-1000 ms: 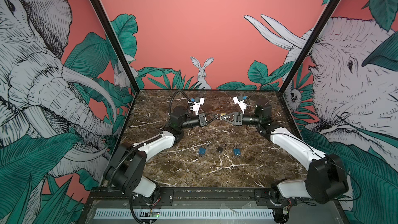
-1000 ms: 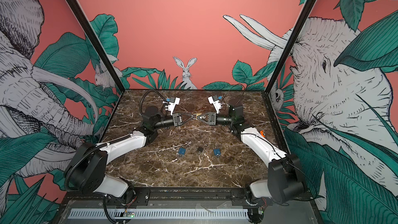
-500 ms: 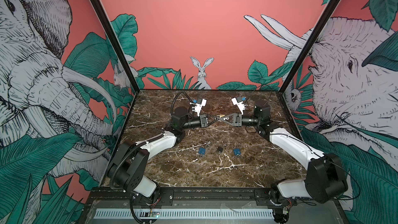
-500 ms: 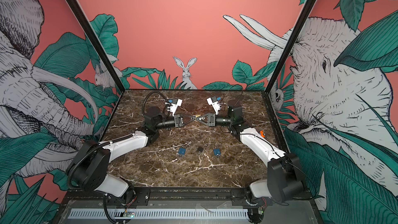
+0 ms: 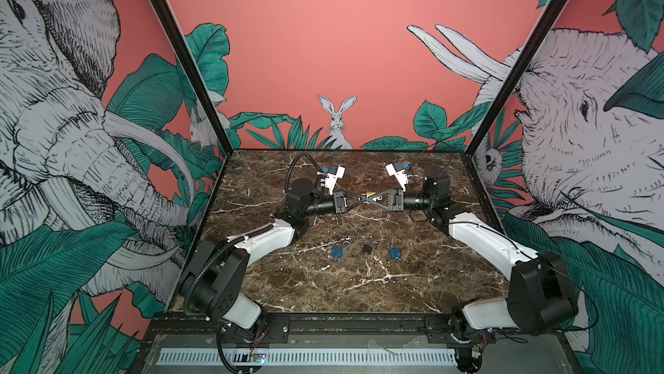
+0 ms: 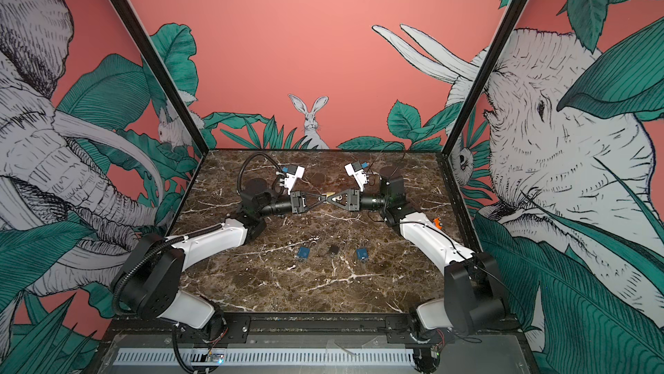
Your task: Lock with the key
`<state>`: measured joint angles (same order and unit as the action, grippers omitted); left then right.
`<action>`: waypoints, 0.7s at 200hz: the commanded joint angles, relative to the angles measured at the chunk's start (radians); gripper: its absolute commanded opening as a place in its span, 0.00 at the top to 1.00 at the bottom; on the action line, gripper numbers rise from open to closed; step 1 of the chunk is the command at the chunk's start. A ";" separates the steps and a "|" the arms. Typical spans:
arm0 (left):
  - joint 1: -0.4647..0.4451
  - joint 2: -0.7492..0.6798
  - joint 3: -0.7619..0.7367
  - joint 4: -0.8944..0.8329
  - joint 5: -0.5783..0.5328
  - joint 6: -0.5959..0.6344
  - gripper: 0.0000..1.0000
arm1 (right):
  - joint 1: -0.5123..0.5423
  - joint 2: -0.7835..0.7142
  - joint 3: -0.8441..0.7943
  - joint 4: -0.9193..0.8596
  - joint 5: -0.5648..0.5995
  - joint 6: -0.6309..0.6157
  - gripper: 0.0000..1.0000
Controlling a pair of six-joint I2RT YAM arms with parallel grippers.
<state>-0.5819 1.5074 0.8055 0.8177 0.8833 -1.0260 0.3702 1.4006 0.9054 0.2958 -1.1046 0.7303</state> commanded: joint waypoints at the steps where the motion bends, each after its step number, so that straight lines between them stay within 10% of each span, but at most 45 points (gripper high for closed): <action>1: -0.013 -0.011 -0.014 0.220 0.101 -0.062 1.00 | -0.002 -0.008 -0.036 0.037 0.078 0.026 0.78; 140: 0.001 0.027 -0.020 0.229 0.095 -0.078 1.00 | -0.036 -0.073 -0.095 0.167 0.053 0.125 0.85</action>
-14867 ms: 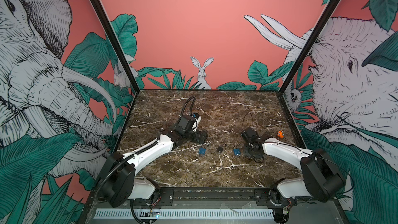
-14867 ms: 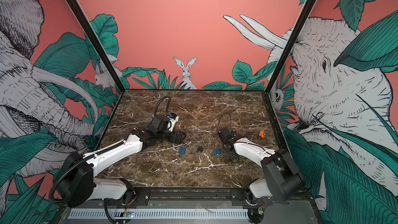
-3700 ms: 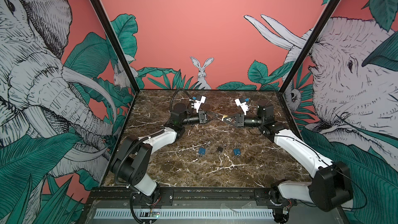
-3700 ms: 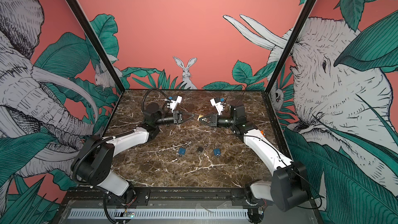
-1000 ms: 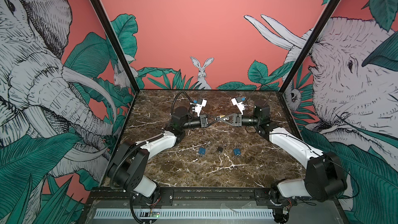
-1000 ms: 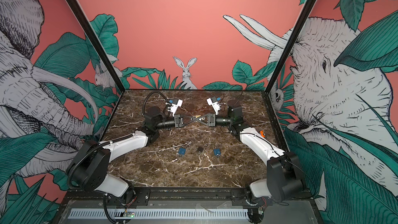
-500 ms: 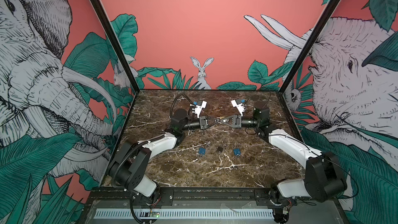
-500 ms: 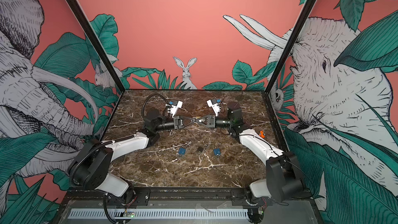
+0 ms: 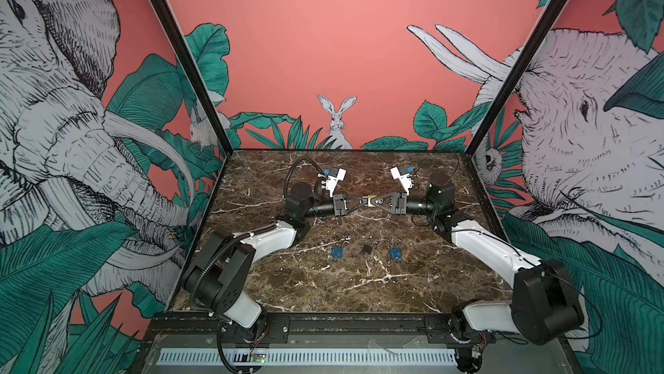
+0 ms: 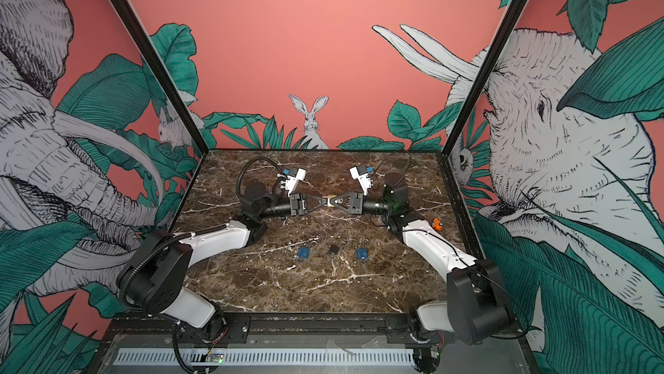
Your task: Lock with the key
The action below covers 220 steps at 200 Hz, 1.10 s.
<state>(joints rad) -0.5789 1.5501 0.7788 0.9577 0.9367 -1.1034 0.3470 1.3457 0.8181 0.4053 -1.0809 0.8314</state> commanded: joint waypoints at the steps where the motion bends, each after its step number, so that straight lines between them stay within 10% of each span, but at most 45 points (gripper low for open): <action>1: -0.002 -0.015 0.006 0.089 0.042 0.001 1.00 | -0.013 -0.019 -0.008 0.061 0.029 0.026 0.86; 28: -0.002 -0.006 0.009 0.083 0.041 0.002 1.00 | -0.013 -0.017 -0.019 0.112 0.017 0.062 1.00; 220: -0.021 0.002 0.060 0.027 0.063 0.029 0.73 | -0.007 -0.021 -0.039 0.153 -0.002 0.077 1.00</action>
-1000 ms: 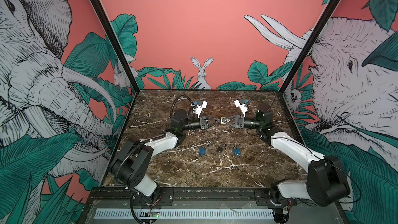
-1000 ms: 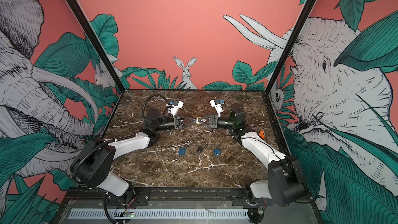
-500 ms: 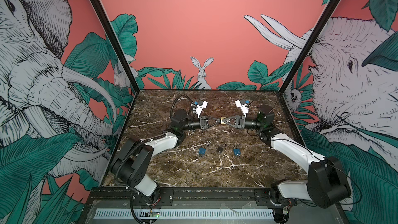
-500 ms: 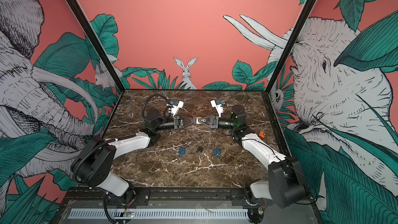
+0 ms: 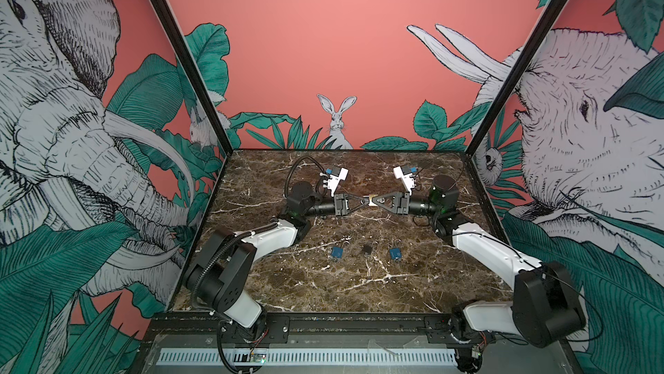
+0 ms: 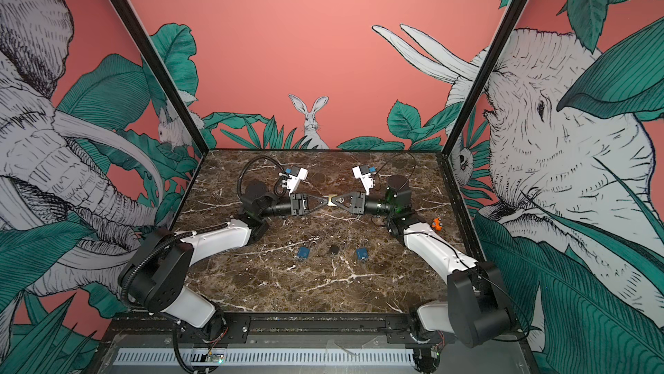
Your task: Lock with the key
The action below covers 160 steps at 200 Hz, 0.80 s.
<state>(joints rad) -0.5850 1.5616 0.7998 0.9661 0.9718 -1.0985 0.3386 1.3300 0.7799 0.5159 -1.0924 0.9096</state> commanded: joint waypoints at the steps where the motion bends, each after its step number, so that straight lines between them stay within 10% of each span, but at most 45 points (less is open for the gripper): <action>1: -0.015 -0.009 0.038 0.017 0.027 0.025 0.73 | 0.002 -0.007 0.000 0.043 0.010 -0.001 1.00; 160: -0.021 0.008 0.054 -0.006 0.019 0.028 0.85 | 0.030 0.006 -0.001 0.038 -0.001 -0.032 1.00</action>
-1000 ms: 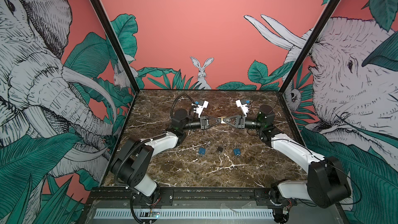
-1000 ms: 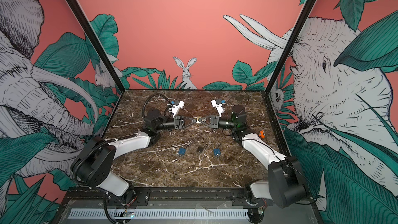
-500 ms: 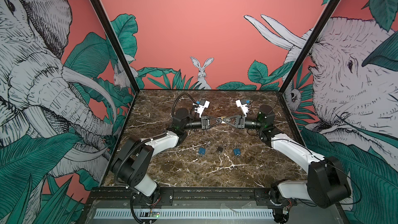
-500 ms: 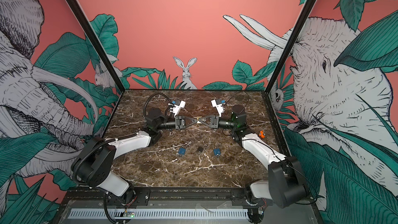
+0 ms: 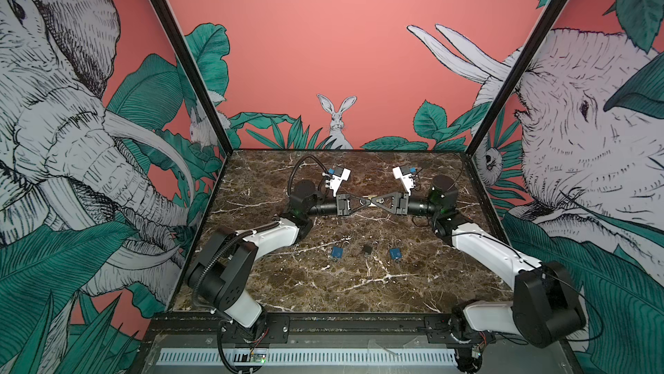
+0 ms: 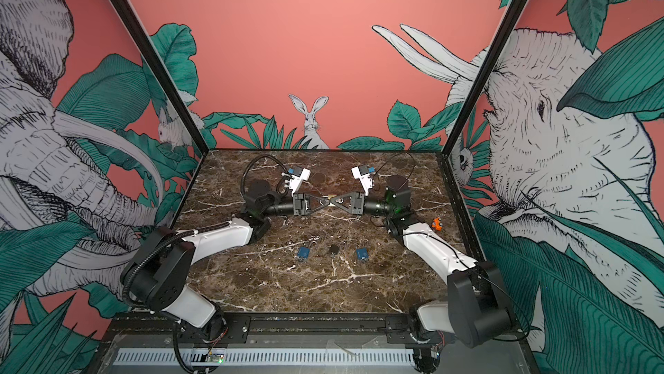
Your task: Lock with the key
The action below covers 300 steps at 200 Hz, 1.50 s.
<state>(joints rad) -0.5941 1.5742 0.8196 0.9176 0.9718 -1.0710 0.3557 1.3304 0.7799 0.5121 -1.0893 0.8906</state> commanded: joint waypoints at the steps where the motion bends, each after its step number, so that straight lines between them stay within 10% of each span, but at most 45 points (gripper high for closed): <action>1: -0.012 -0.005 0.034 0.042 0.020 0.000 0.85 | 0.012 0.007 -0.001 0.043 -0.005 -0.012 1.00; 55: -0.010 0.001 0.035 0.022 0.025 0.019 1.00 | 0.000 -0.013 -0.004 0.016 0.004 -0.022 1.00; 96: 0.006 -0.008 0.026 -0.001 0.018 0.044 1.00 | -0.036 -0.045 0.008 -0.029 -0.001 -0.042 0.82; 300: 0.011 0.029 0.053 0.002 0.027 0.017 1.00 | 0.026 0.012 0.005 0.068 -0.030 0.002 0.95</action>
<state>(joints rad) -0.5686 1.6024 0.8387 0.9028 1.0100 -1.0550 0.3344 1.3365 0.7799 0.5198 -1.0672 0.8883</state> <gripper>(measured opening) 0.122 0.087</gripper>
